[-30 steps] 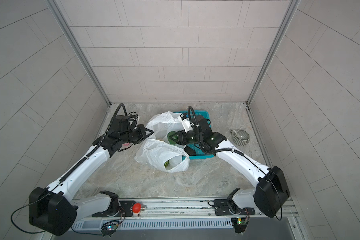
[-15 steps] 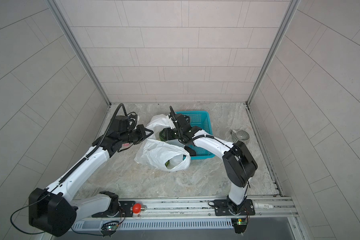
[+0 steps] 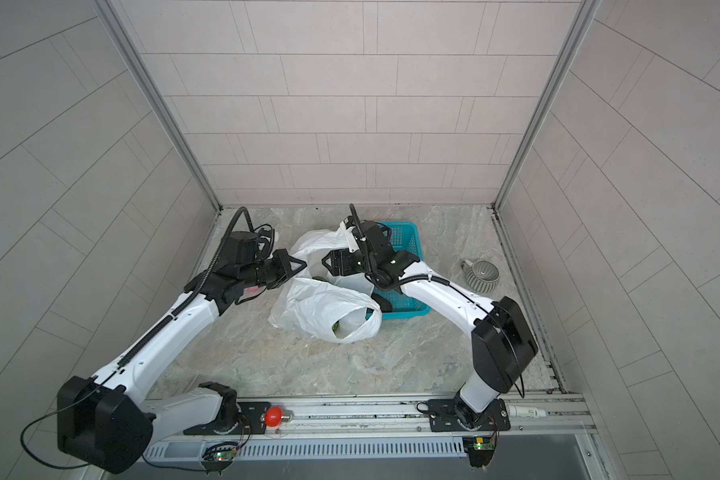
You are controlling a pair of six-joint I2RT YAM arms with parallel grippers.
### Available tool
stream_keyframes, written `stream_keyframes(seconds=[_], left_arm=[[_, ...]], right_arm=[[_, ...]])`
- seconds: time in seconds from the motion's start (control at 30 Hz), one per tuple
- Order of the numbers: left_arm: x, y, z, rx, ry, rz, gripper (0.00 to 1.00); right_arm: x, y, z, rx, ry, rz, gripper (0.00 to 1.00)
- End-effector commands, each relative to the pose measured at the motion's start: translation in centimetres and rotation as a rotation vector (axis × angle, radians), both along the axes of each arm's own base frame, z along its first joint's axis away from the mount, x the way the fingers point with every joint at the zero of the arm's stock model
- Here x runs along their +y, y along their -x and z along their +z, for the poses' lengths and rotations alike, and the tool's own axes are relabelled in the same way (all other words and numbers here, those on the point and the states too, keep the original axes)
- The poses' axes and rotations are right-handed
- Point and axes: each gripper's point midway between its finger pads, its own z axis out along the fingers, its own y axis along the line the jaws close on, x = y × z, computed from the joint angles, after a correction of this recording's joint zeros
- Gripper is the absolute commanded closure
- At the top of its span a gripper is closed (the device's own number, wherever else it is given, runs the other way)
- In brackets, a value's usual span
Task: Place the fruits into the plastic bag
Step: 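Carry the dark green fruit with the right gripper into the bag and release, then move the right gripper back over the basket and grasp the dark avocado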
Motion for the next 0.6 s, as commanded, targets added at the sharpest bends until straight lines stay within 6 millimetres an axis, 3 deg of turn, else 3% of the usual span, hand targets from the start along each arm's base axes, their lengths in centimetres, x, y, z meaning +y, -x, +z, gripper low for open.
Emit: stream_keyframes(seconds=[0.0,0.17,0.33,0.43,0.57], left_arm=[[0.1,0.1,0.5,-0.015,0.000,0.004,1.00],[0.3,0.0,0.4,-0.015,-0.005,0.010,1.00],[0.7,0.1,-0.3,-0.001,-0.025,0.028,1.00],[0.7,0.1,-0.6,0.004,-0.028,0.030,1.00],[0.6,-0.1,-0.5,0.004,-0.024,0.030,1.00]], right_arm=[[-1.1,2.0,2.2,-0.032,-0.033,0.041,0.22],[-3.7,4.3,3.4,-0.048,-0.079,0.055,0.22],[-8.4,5.2,3.3,-0.049,-0.100,-0.041,0.22],[-12.5,4.7,2.0,-0.035,-0.090,-0.176,0.22],[-18.0,3.9,-1.7,0.029,0.037,-0.409,0.22]])
